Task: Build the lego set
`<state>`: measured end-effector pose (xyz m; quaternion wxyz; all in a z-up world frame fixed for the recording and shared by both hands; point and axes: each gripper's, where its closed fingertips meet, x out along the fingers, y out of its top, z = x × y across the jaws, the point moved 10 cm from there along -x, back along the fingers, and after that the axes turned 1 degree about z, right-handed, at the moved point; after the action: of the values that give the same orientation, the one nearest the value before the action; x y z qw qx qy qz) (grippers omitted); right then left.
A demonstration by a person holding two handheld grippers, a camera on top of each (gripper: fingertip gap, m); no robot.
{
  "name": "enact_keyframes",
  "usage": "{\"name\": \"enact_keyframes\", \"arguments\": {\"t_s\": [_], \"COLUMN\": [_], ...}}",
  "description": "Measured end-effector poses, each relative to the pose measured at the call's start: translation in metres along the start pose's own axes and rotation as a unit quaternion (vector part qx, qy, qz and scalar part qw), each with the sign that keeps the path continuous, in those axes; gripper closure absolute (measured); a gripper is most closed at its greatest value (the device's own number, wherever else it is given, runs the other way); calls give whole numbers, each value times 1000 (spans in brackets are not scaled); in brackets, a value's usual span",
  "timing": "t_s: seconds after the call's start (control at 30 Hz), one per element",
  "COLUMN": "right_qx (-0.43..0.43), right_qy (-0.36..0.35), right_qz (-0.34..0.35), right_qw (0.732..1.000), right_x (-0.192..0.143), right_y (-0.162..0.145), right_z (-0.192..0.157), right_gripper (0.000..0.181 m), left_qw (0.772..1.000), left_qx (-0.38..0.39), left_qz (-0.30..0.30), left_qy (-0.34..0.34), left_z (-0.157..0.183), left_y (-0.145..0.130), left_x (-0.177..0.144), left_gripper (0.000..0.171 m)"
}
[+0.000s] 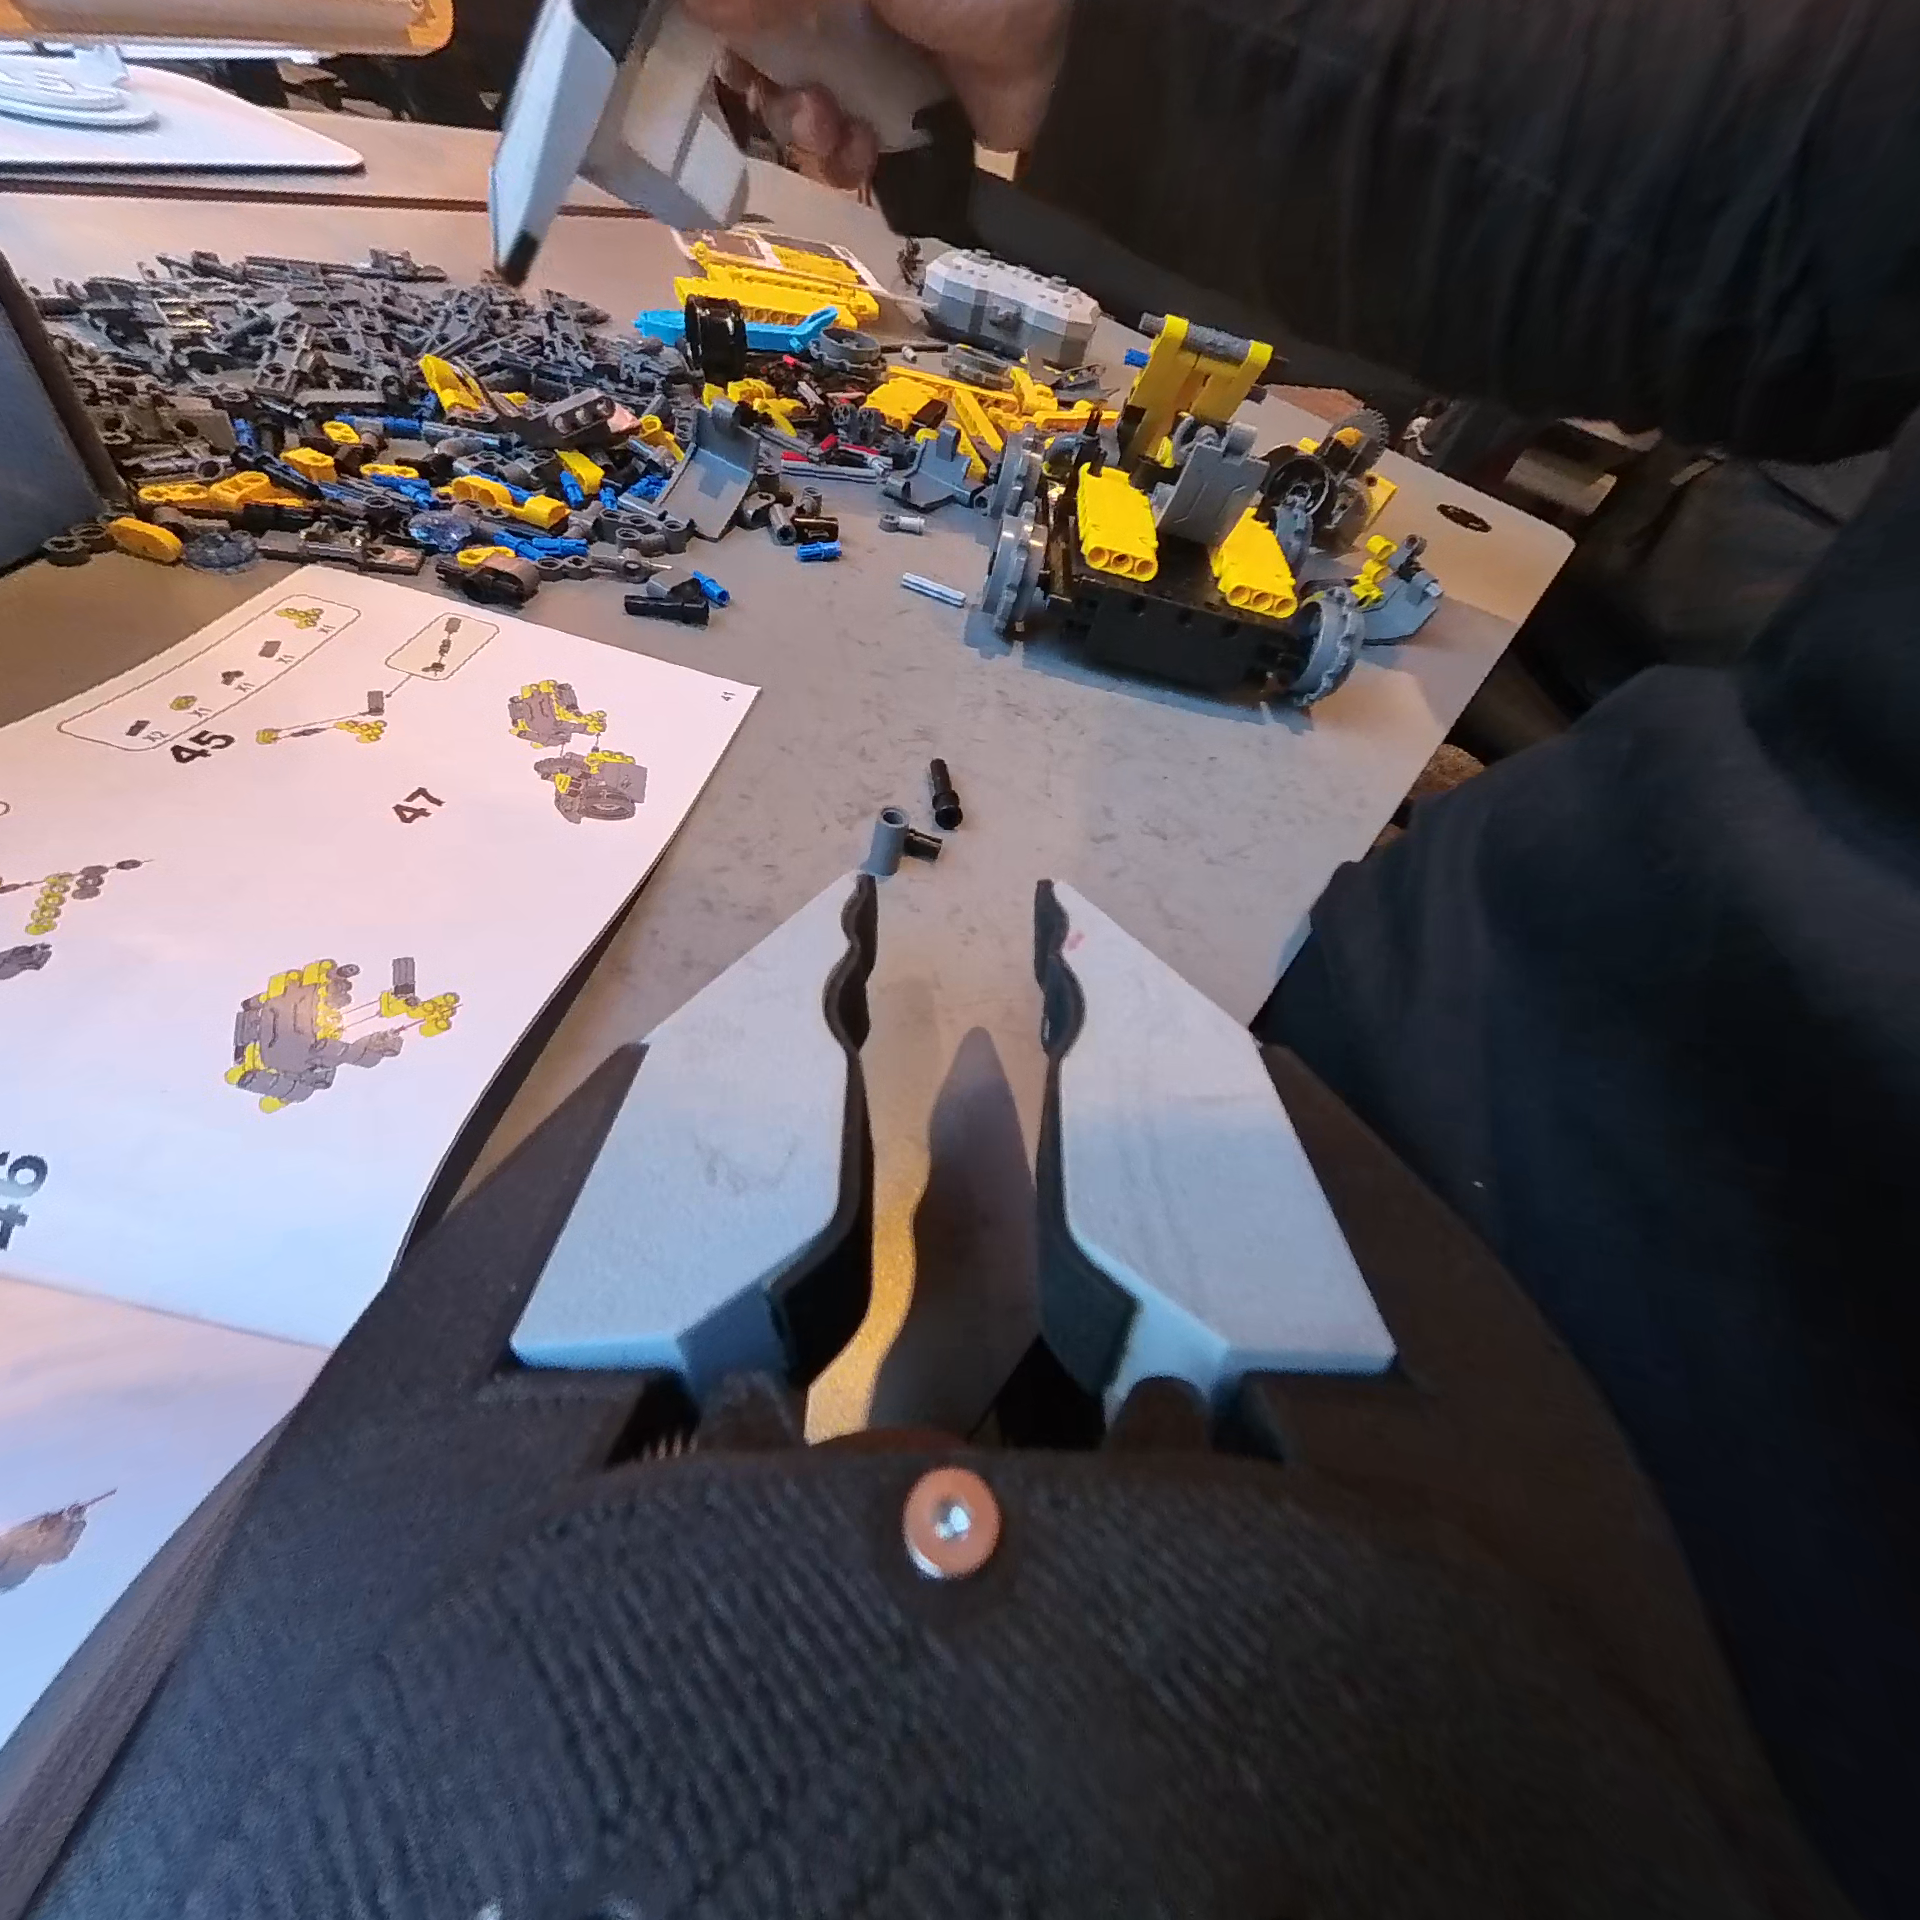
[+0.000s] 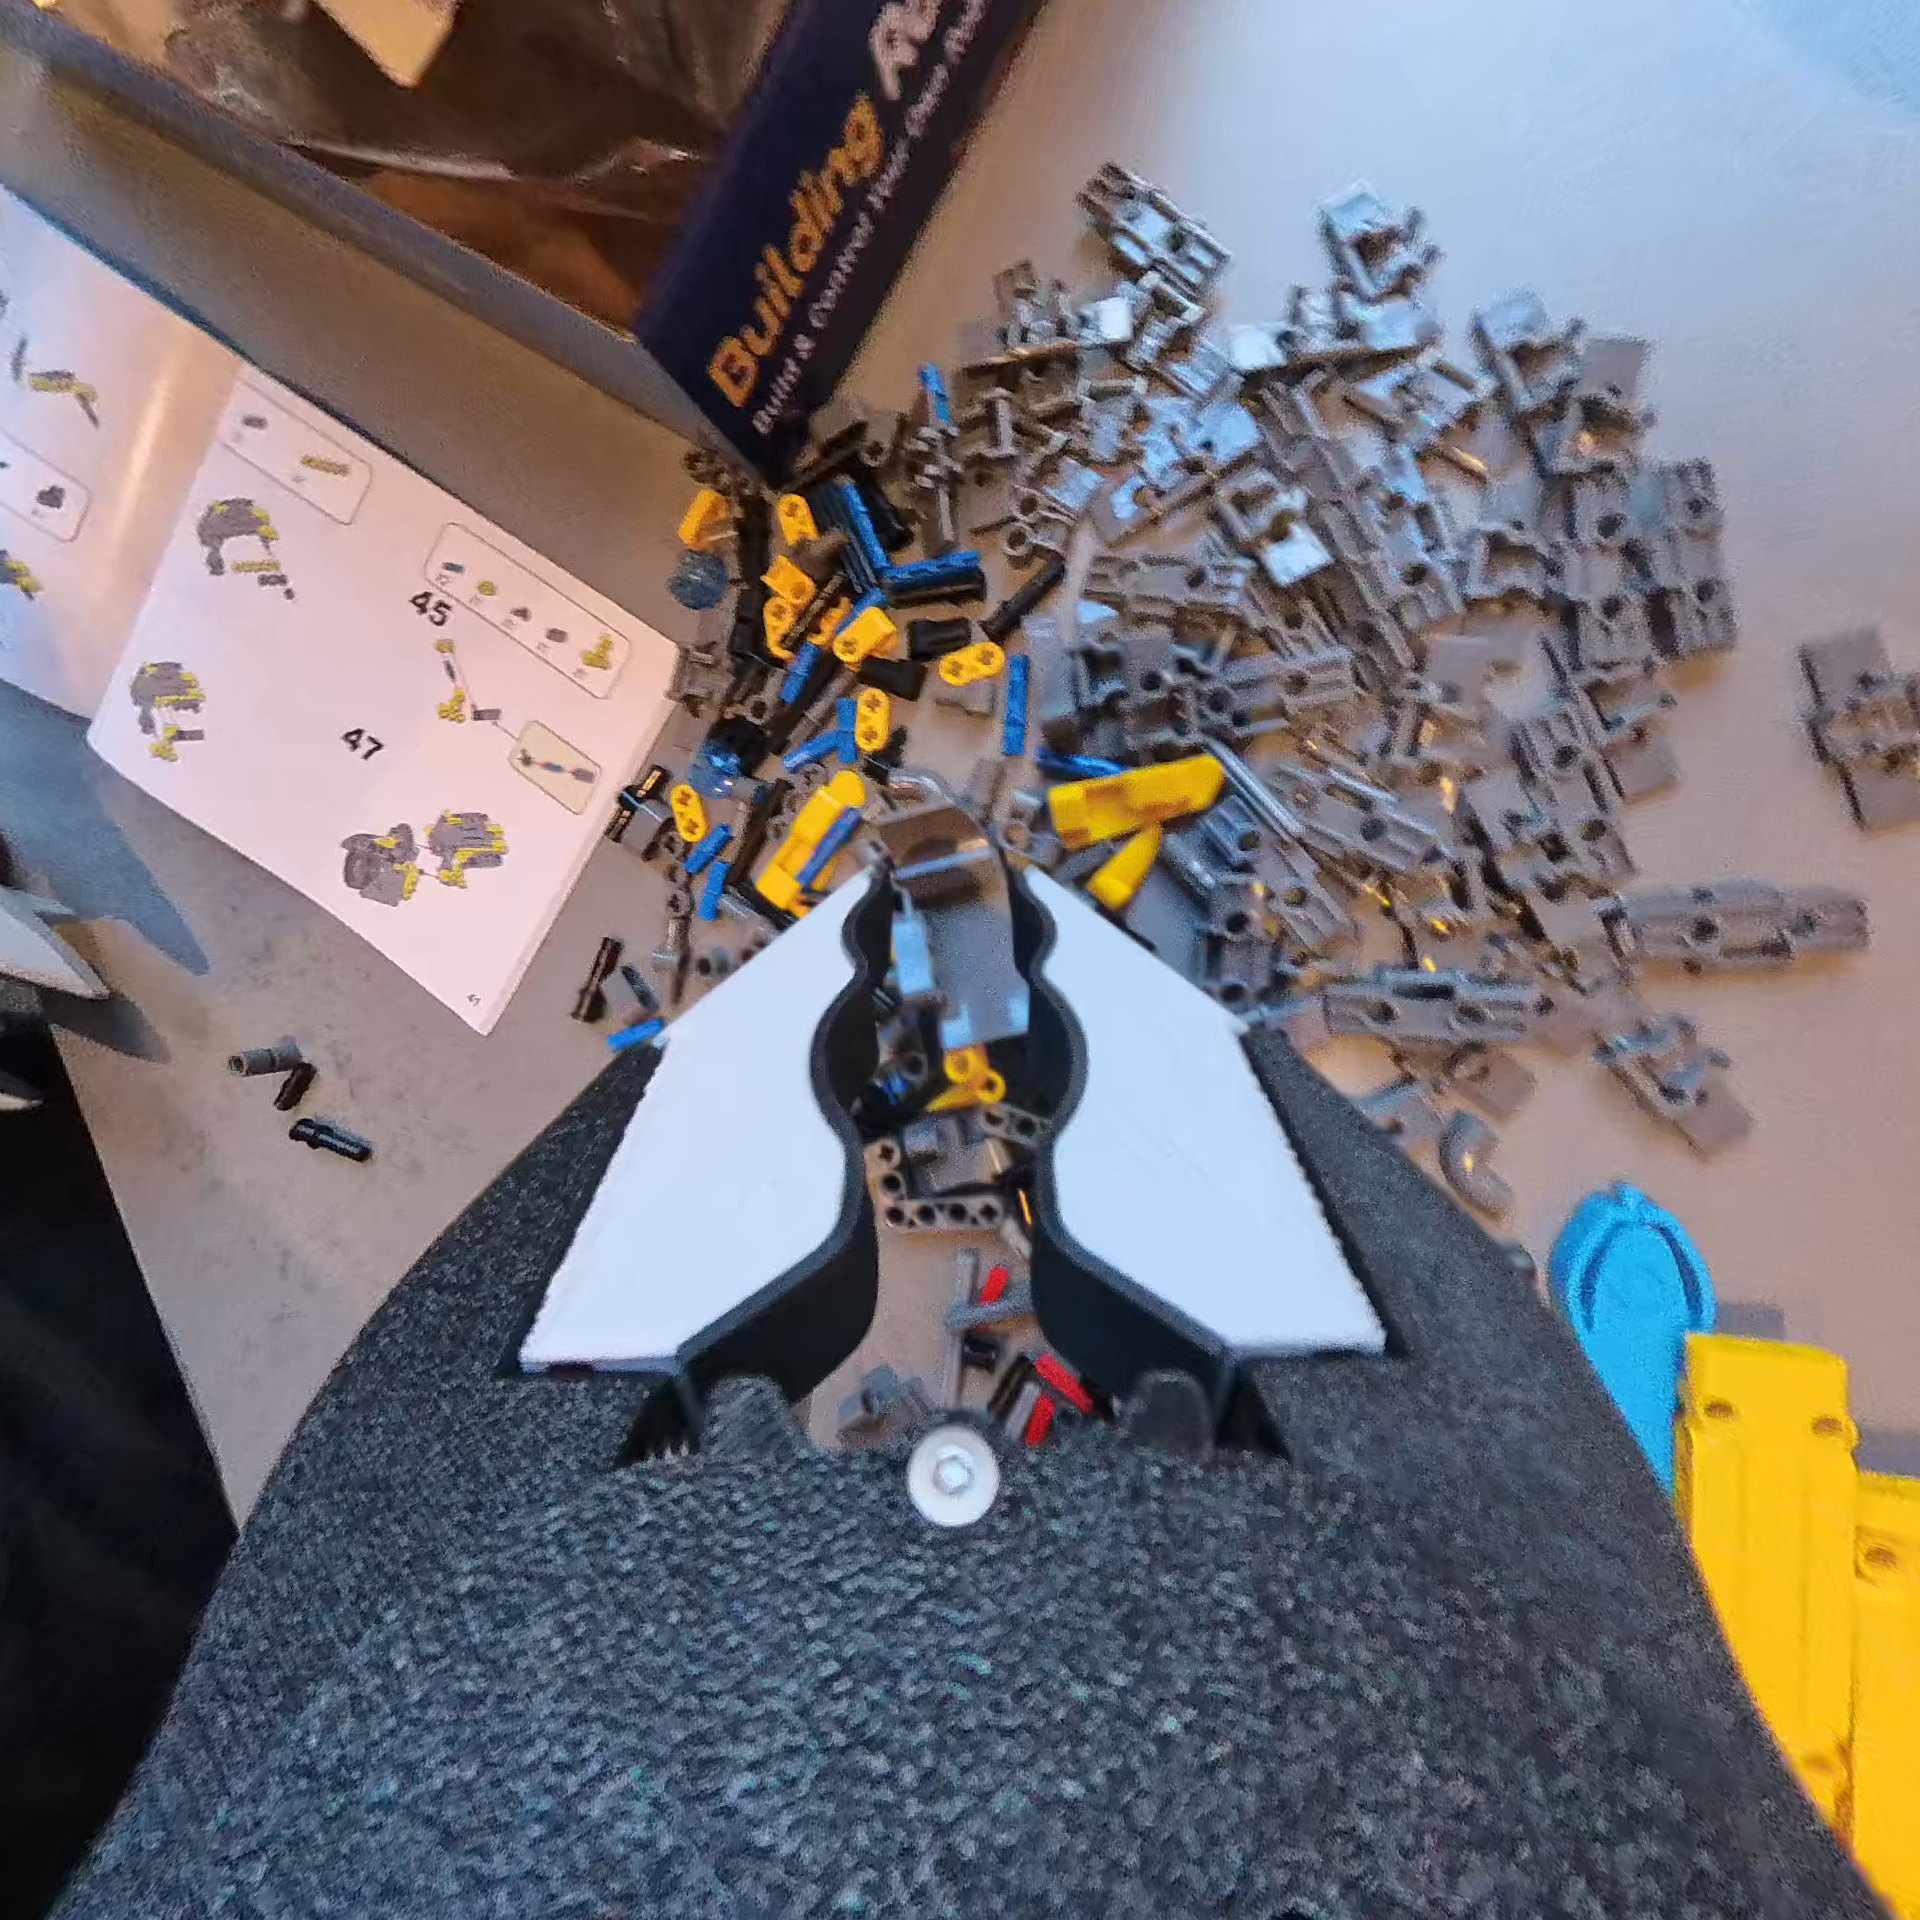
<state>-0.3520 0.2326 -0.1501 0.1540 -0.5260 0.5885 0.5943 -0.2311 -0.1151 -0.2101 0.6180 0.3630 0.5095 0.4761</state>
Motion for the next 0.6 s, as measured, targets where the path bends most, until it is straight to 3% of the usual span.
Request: {"name": "enact_keyframes", "arguments": {"t_s": [0.23, 0.43, 0.6], "right_qx": [-130, -196, -207], "right_qy": [0, -67, -33], "right_qz": [-57, -164, -138], "right_qw": [990, 965, 968], "right_x": [25, 39, 37], "right_y": [20, 14, 22], "right_z": [-30, -24, -32], "right_gripper": [158, 169, 168], "left_qw": [1000, 1000, 1000], "left_qx": [4, 5, 0], "left_qz": [-1, -1, 1], "left_qy": [1, 0, -2], "left_z": [1, 1, 0], "left_y": [0, -1, 0], "left_x": [0, -1, -1], "left_gripper": [142, 142, 143]}}
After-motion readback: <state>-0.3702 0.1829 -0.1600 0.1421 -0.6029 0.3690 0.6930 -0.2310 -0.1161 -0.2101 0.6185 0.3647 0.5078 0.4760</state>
